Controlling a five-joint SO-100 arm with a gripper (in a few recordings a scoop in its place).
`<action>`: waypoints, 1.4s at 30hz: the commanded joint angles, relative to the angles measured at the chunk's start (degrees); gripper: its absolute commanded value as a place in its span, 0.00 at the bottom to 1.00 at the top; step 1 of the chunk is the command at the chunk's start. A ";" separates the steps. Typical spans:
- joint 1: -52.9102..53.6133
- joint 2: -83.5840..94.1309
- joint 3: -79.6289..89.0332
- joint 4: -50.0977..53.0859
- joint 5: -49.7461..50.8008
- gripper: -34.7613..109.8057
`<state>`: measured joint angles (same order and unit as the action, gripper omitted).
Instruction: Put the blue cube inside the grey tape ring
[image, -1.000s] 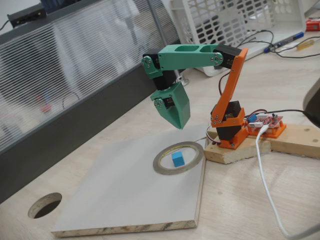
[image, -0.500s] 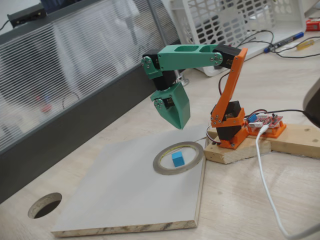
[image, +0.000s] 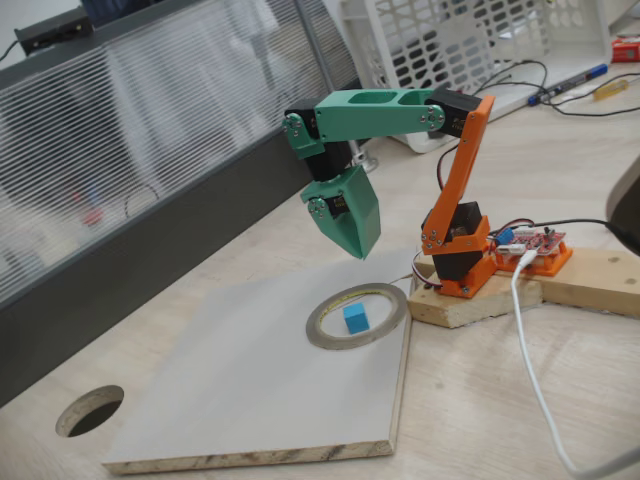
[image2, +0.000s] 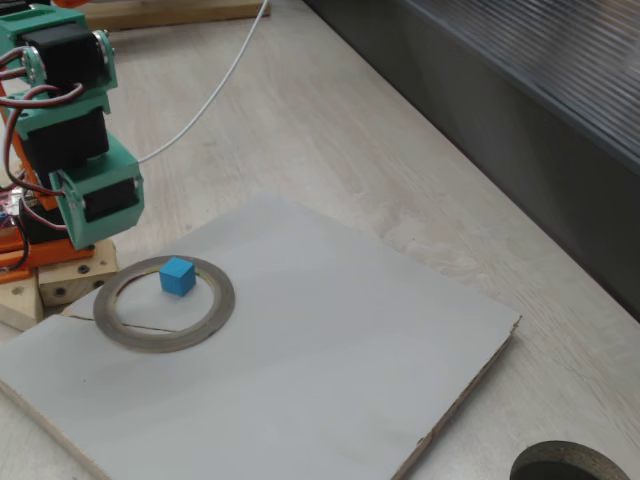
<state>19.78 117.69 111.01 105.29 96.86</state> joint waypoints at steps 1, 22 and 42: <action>0.35 0.97 -0.35 1.41 0.88 0.24; 7.03 1.14 -0.97 0.79 0.44 0.24; -0.53 1.14 -0.35 0.79 0.88 0.24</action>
<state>19.42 117.60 111.01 105.29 96.77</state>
